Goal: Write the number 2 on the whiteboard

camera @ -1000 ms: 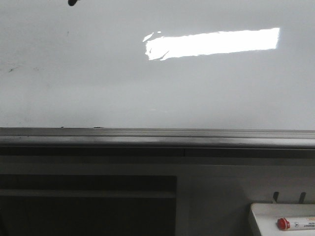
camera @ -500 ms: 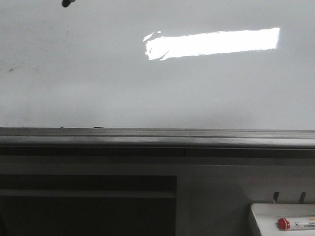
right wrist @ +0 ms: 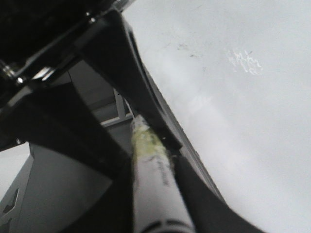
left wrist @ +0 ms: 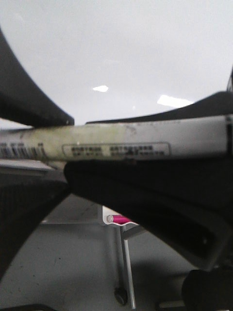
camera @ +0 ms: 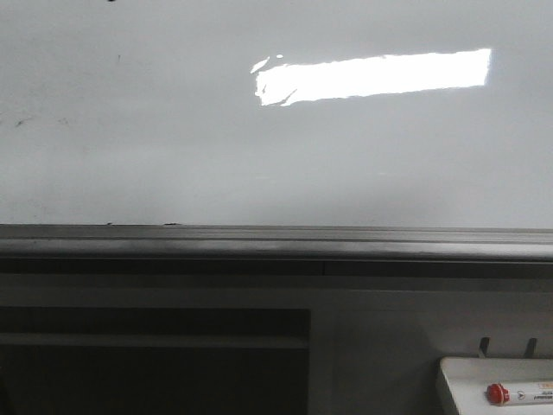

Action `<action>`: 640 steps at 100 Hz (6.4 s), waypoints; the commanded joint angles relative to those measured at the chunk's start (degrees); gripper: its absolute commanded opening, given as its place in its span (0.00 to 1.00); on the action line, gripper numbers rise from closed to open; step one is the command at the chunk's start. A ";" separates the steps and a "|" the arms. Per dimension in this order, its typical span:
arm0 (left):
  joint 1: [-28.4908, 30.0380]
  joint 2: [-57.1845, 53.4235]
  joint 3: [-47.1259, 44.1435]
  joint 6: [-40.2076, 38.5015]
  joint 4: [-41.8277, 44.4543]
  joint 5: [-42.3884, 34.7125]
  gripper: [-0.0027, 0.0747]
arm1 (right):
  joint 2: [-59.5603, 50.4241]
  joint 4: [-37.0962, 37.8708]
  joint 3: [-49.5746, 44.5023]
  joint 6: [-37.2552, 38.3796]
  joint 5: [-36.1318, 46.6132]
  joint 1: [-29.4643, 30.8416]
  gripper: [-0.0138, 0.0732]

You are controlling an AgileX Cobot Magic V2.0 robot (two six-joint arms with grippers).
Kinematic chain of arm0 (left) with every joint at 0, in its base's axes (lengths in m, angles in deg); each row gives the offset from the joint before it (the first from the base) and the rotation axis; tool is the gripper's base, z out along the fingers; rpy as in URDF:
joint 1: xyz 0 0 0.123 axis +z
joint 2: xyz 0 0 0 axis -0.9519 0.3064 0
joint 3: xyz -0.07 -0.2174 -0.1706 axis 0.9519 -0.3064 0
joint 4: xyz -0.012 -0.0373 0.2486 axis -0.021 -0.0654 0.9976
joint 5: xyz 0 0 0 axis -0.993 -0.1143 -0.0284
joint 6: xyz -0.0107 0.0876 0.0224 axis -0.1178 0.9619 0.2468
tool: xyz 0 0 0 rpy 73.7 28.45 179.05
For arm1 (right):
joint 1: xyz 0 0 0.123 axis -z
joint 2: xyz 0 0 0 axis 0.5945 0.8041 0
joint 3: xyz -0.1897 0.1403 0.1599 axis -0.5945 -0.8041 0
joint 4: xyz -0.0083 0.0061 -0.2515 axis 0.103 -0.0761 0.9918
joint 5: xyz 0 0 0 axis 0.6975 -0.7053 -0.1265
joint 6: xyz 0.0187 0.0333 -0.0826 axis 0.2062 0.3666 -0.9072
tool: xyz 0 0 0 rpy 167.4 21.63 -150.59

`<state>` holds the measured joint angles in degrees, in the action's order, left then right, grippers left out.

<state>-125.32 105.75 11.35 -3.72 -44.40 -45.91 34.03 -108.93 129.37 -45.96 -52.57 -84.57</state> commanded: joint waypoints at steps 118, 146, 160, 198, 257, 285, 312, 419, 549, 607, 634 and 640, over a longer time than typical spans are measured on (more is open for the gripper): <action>8.24 -48.27 -17.72 -47.16 13.50 -7.26 0.01 | 19.59 0.21 3.44 0.66 26.15 12.53 0.07; 8.24 -48.27 -17.72 -47.16 13.37 -7.26 0.01 | 17.70 4.53 8.74 0.66 16.81 18.39 0.07; 8.24 -48.27 -17.72 -47.16 13.37 -7.26 0.01 | 15.28 5.68 8.74 0.66 9.66 22.07 0.07; 8.24 -48.27 -17.72 -47.16 13.37 -7.26 0.01 | 13.85 0.01 1.78 0.76 8.17 19.08 0.08; 8.24 -48.27 -17.72 -47.16 13.37 -6.90 0.01 | 21.54 -7.24 0.73 0.86 19.10 10.91 0.08; 8.24 -48.27 -17.72 -47.16 13.37 -6.90 0.01 | 13.44 -7.24 -1.11 0.86 12.12 22.83 0.08; 8.24 -48.27 -17.72 -47.16 13.37 -6.90 0.01 | 4.67 -7.24 -5.42 0.86 8.12 39.84 0.08; 8.03 -16.30 3.10 -18.97 -10.67 19.75 0.58 | -9.06 -14.90 -3.34 -14.76 9.15 -11.09 0.08; 8.03 -9.50 5.28 -18.05 -18.56 16.57 0.01 | -6.93 -14.90 -3.34 -15.20 9.57 -14.11 0.75; 18.75 -9.50 -2.35 -26.91 -19.04 -19.79 0.01 | -21.50 -14.90 -6.94 -12.15 8.58 0.89 0.76; 25.32 -3.41 -14.20 -28.89 -30.05 -45.50 0.01 | -23.91 -14.90 -9.81 -10.59 3.96 3.51 0.08; 25.32 -1.45 -14.05 -28.78 -30.05 -45.91 0.01 | -23.91 -14.90 -10.22 -10.59 4.43 3.51 0.08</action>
<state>-100.23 102.66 -4.04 -31.95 -73.06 -85.76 10.20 -123.08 118.26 -56.77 -51.20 -81.47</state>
